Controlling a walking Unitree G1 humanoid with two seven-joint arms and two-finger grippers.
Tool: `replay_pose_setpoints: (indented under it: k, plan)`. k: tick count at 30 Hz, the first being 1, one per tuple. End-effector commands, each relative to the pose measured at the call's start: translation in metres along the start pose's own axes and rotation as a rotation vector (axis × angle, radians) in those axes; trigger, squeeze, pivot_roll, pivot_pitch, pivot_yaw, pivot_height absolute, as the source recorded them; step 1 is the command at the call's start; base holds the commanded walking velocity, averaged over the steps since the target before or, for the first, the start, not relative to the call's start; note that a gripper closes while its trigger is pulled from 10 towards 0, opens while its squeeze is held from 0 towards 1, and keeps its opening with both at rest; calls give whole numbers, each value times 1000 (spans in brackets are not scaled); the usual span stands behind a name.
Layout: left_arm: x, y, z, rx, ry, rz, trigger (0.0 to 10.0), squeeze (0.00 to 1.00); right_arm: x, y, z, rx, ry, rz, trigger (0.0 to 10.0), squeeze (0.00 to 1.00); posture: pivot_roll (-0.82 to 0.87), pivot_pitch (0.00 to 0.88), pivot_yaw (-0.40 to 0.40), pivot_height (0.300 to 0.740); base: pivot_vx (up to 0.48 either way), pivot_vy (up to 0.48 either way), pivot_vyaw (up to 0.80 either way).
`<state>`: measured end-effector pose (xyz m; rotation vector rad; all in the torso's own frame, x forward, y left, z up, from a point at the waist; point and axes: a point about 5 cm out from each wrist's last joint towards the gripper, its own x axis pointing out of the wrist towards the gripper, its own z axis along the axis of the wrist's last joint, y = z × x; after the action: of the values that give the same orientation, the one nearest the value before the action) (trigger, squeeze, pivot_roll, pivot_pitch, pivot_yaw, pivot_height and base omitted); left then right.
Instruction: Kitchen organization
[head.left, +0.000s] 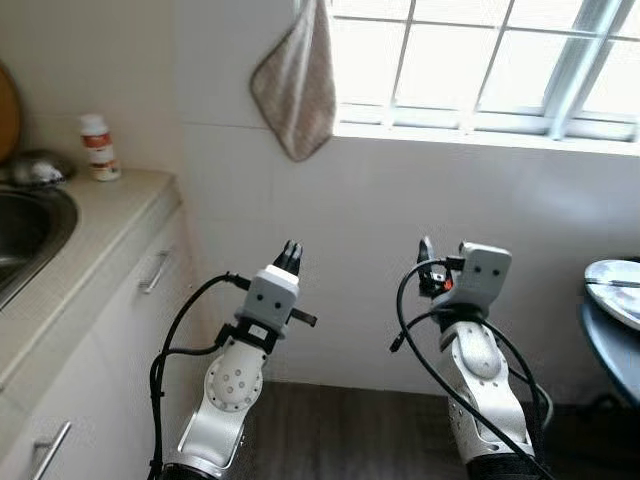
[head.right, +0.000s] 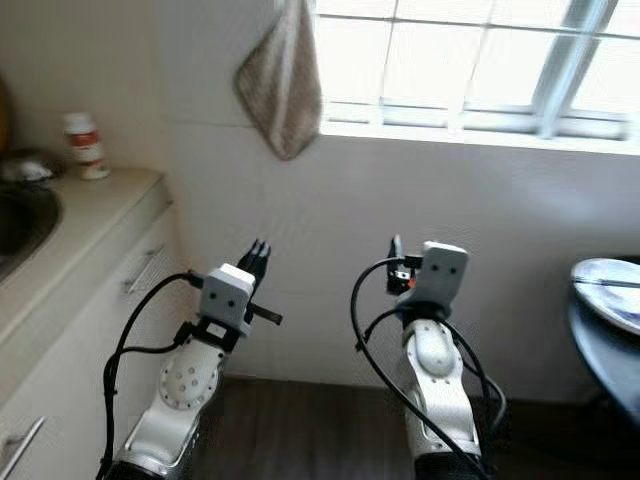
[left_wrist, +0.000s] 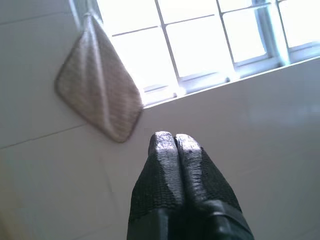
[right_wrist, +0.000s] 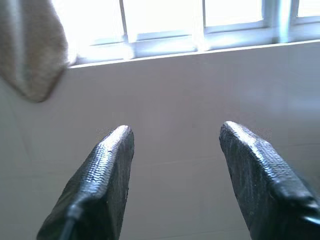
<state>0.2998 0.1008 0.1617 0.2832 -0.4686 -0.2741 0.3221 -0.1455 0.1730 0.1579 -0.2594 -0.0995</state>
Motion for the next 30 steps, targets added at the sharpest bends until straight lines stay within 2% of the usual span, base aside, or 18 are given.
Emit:
replay_pose_setpoints:
  k: [1, 5, 11, 21, 25, 26, 30]
  plan:
    - [-1, 4, -2, 14, 15, 3, 10000, 0, 0, 4, -1, 17, 17, -2, 10000, 0, 42, 0, -15, 740, 0, -435, -800]
    - [-2, 3, -3, 11, 23, 4, 10000, 0, 0, 3, -4, -7, 35, -7, 10000, 0, 43, 0, -17, 740, 0, -469, -609]
    - [-1, 3, -4, 9, 30, 9, 10000, 0, 0, 7, -10, -12, 78, 8, 10000, 0, 42, 0, -20, 740, 0, -470, 0]
    - [-2, 3, -5, 6, 36, 11, 10000, 0, 0, 4, -12, -37, 96, -9, 10000, 0, 40, 0, -22, 740, 0, -468, 0]
    - [-3, 1, -5, -17, 34, 6, 10000, 0, 0, -4, -19, -44, 141, -62, 10000, 0, 41, 0, -23, 740, 0, 0, 0]
    - [-3, 1, -6, -17, 38, 5, 10000, 0, 0, -9, -22, -17, 162, -103, 10000, 0, 41, 0, -23, 740, 0, 0, -800]
    - [-3, 1, -7, -20, 46, 6, 10000, 0, 0, -18, -26, -41, 191, -157, 10000, 0, 40, 0, -23, 740, 0, 0, -800]
